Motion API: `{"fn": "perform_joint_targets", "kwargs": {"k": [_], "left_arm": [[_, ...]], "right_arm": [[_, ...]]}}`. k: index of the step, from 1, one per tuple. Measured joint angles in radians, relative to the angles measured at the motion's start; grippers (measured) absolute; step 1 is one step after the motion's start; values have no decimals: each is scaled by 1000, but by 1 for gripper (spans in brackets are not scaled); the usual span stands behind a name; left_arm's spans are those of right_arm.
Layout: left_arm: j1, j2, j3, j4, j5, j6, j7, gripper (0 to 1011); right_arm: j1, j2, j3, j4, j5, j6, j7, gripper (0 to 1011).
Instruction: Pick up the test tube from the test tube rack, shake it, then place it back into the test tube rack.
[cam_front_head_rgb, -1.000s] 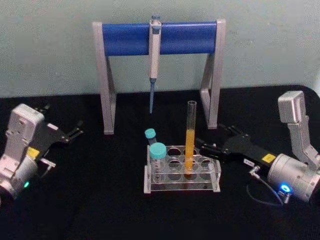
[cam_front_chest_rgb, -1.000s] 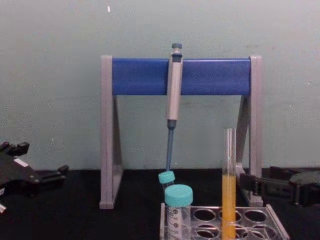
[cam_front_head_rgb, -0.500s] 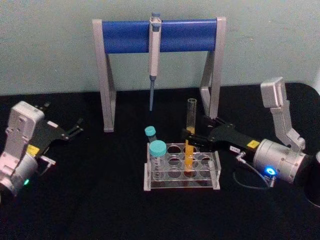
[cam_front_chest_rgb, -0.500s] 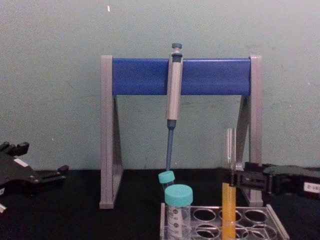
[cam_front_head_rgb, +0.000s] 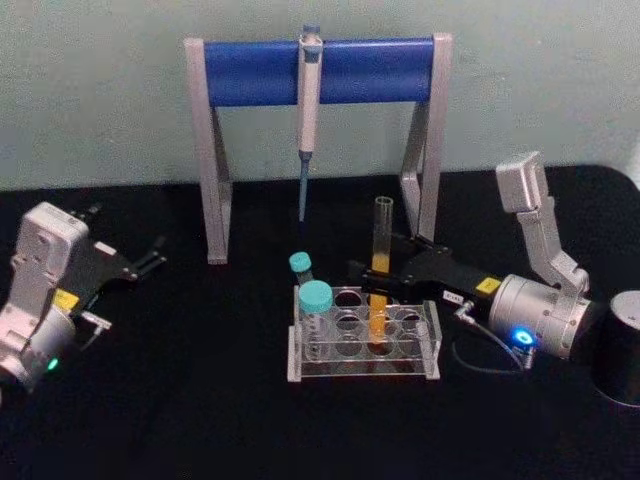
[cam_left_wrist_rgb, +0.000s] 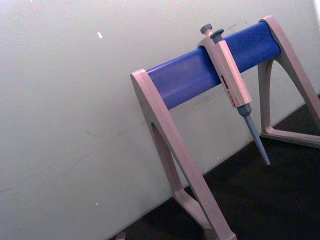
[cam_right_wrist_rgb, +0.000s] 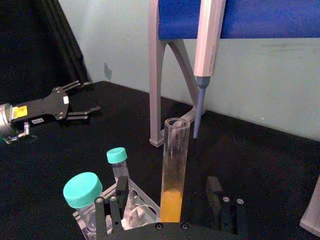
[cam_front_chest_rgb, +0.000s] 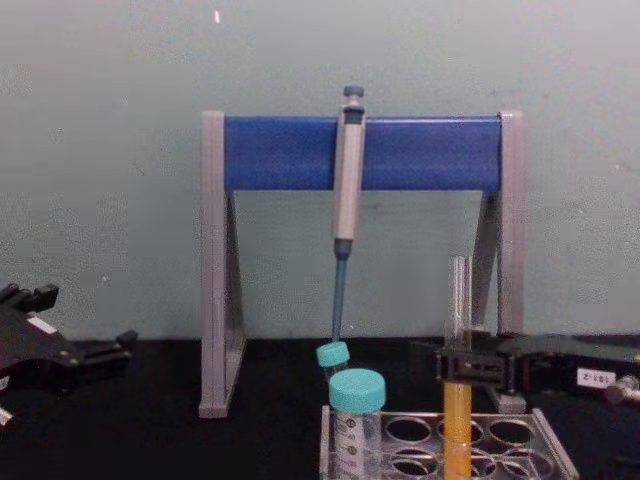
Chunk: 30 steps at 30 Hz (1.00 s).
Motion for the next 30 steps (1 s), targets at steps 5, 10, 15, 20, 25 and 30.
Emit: {"fn": "perform_joint_targets", "kwargs": {"k": [5, 10, 15, 20, 25, 30], "left_arm": [[0, 0, 0, 0, 0, 0, 0, 1001], [0, 0, 0, 0, 0, 0, 0, 1001], [0, 0, 0, 0, 0, 0, 0, 1001], [0, 0, 0, 0, 0, 0, 0, 1002], [0, 0, 0, 0, 0, 0, 0, 1001], [0, 0, 0, 0, 0, 0, 0, 1001]], "right_arm": [[3, 1, -10, 2, -11, -1, -2, 1000], [4, 1, -9, 2, -11, -1, -3, 1000], [3, 1, -7, 1, -10, -2, -3, 995], [2, 1, -6, 1, -9, -2, -4, 903], [1, 1, -6, 0, -9, -2, -5, 741], [1, 1, -5, 0, -9, -3, -5, 586]]}}
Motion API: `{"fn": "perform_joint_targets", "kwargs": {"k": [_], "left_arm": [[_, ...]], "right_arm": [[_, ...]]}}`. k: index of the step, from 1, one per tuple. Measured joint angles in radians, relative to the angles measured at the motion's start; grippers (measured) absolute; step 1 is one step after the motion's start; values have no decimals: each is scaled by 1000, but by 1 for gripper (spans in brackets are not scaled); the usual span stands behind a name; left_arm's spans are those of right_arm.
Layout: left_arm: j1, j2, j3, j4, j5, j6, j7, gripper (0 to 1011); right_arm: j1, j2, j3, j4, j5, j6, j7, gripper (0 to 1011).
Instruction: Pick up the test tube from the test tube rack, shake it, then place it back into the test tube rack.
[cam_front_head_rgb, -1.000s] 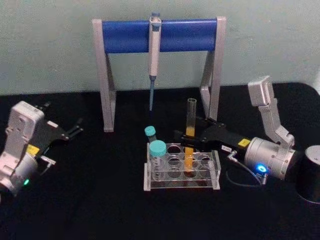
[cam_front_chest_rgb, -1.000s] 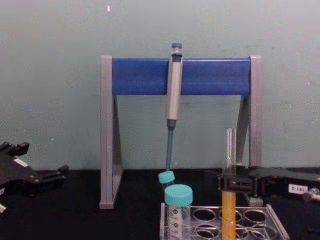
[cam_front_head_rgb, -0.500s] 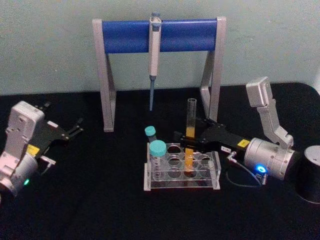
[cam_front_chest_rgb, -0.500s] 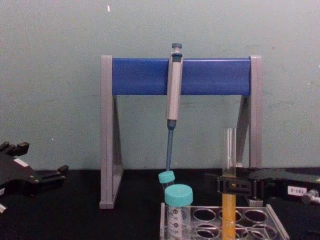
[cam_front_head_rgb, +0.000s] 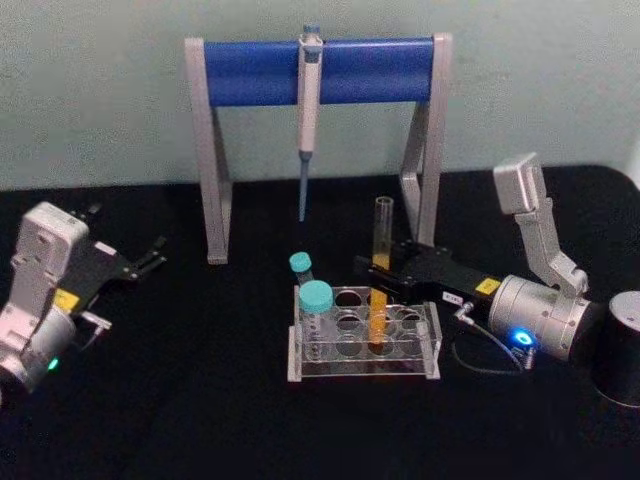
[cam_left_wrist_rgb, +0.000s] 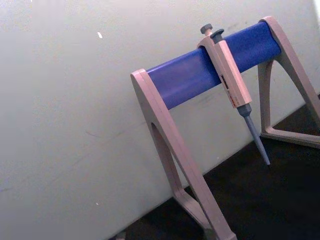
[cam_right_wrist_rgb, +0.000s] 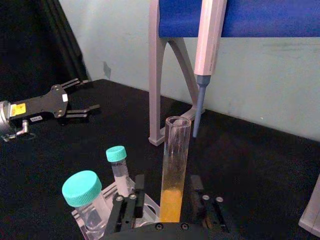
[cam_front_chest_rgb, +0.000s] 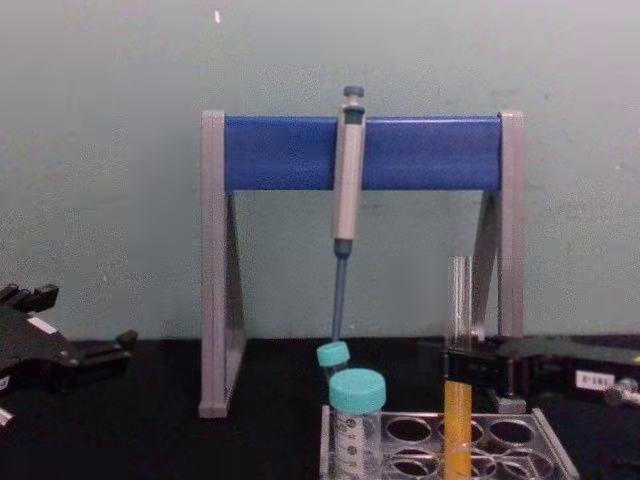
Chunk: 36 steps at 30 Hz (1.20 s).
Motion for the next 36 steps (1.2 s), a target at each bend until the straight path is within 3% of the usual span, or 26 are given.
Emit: {"fn": "perform_joint_targets", "kwargs": {"k": [1, 10, 12, 29, 36], "left_arm": [[0, 0, 0, 0, 0, 0, 0, 1002], [0, 0, 0, 0, 0, 0, 0, 1002], [0, 0, 0, 0, 0, 0, 0, 1001], [0, 0, 0, 0, 0, 0, 0, 1001], [0, 0, 0, 0, 0, 0, 0, 1001]], "right_arm": [[0, 0, 0, 0, 0, 0, 0, 586], [-1, 0, 1, 0, 1, 0, 0, 257], [-1, 0, 1, 0, 1, 0, 0, 230], [-1, 0, 1, 0, 1, -1, 0, 223], [-22, 10, 1, -23, -30, -76, 2, 222]]}}
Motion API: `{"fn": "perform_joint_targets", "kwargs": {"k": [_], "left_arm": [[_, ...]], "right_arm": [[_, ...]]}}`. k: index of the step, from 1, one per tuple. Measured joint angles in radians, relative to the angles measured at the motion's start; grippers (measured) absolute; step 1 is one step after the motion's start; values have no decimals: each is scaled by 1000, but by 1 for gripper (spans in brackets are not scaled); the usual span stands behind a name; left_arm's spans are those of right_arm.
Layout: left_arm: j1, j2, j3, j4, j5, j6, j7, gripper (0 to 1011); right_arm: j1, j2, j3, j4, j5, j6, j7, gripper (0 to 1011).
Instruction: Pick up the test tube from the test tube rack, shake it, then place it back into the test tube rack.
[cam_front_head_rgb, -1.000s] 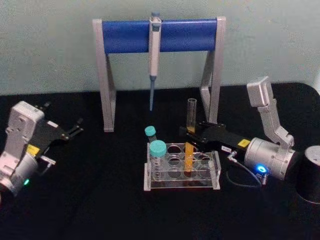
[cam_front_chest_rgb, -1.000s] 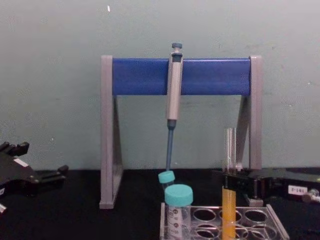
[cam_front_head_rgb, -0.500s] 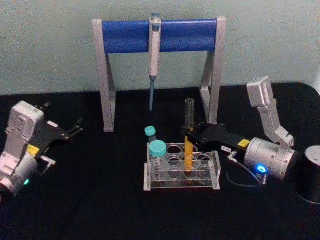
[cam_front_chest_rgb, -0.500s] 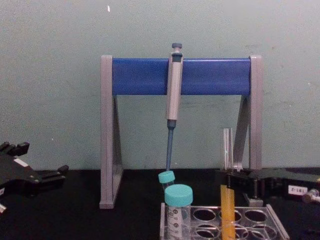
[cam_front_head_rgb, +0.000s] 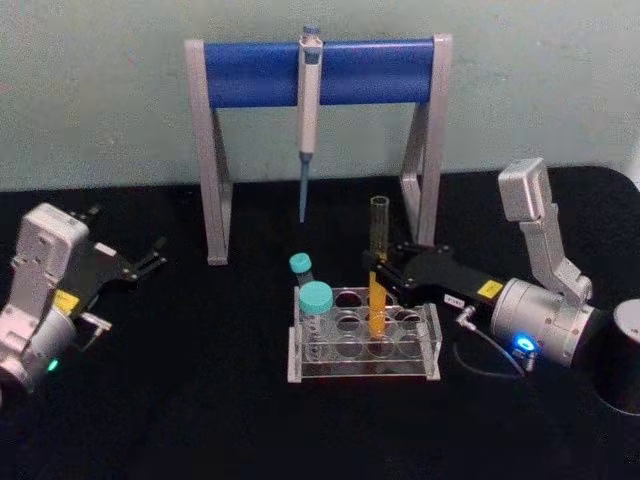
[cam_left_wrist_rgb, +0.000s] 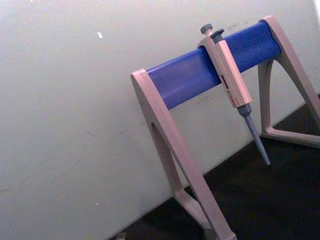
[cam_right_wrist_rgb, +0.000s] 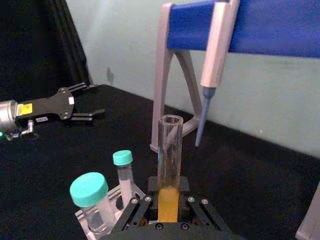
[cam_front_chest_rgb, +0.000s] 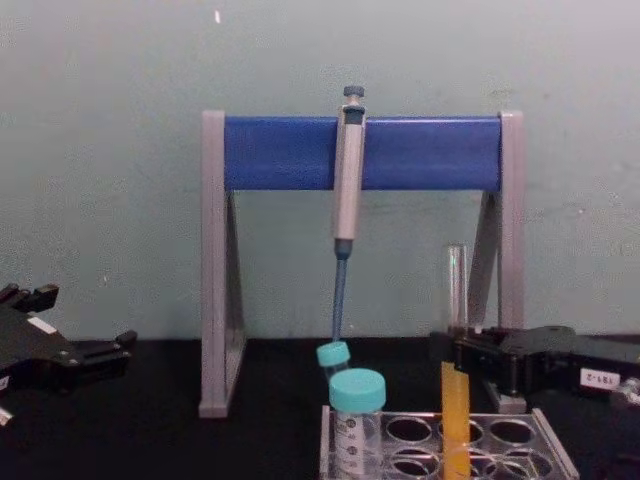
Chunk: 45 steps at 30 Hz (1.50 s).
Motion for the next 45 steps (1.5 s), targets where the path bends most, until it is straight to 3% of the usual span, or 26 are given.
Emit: {"fn": "perform_joint_targets", "kwargs": {"k": [11, 20, 37, 45], "left_arm": [[0, 0, 0, 0, 0, 0, 0, 1002], [0, 0, 0, 0, 0, 0, 0, 1001], [0, 0, 0, 0, 0, 0, 0, 1001], [0, 0, 0, 0, 0, 0, 0, 1001]], "right_arm": [[-49, 18, 17, -70, -88, -99, -27, 222], [-85, 23, 64, -150, -106, -140, -39, 223], [-65, -33, 104, -159, -117, -142, -58, 222], [-81, -25, 130, -178, -136, -135, -85, 222]]}}
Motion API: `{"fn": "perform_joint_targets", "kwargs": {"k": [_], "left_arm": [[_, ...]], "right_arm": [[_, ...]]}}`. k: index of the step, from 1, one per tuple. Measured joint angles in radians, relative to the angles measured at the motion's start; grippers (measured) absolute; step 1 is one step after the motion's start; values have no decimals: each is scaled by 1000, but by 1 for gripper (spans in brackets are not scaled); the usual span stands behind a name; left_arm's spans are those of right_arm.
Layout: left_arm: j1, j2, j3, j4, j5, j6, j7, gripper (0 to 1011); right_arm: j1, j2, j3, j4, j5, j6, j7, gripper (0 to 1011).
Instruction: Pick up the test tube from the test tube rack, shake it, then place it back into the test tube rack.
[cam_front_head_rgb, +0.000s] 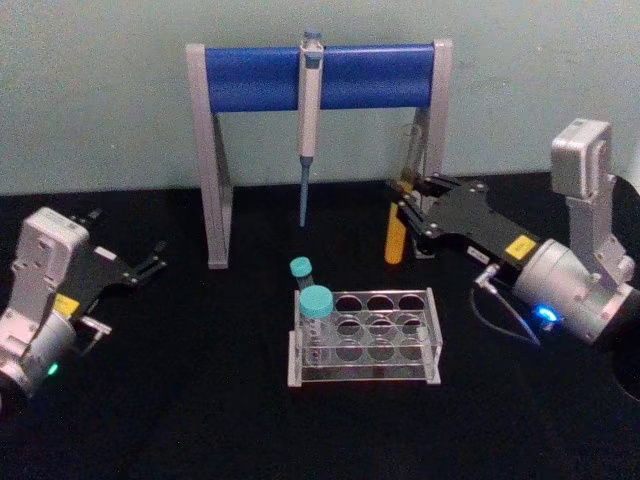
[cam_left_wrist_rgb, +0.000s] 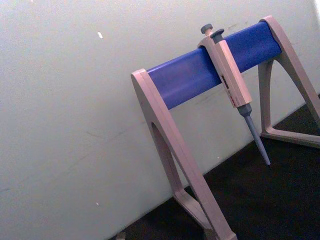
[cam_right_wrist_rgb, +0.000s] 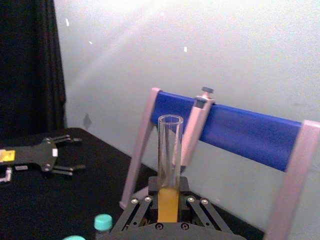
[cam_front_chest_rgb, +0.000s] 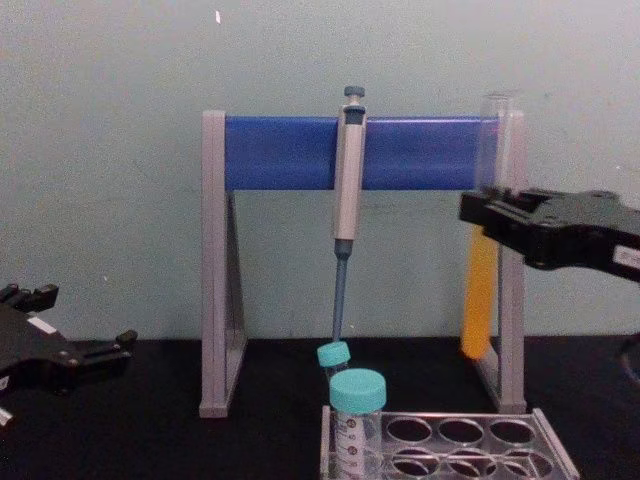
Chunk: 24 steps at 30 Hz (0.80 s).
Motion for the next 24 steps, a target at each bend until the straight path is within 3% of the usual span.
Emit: {"fn": "perform_joint_targets", "kwargs": {"k": [8, 15, 19, 24], "left_arm": [[0, 0, 0, 0, 0, 0, 0, 1001], [0, 0, 0, 0, 0, 0, 0, 1001], [0, 0, 0, 0, 0, 0, 0, 1001], [0, 0, 0, 0, 0, 0, 0, 1001]], "right_arm": [[-85, 57, 46, -89, 2, 30, -7, 222], [-138, 95, 43, -157, 46, 72, 40, 223], [-135, 91, 25, -161, 63, 76, 59, 222], [-100, 55, -4, -131, 79, 59, 64, 222]]}}
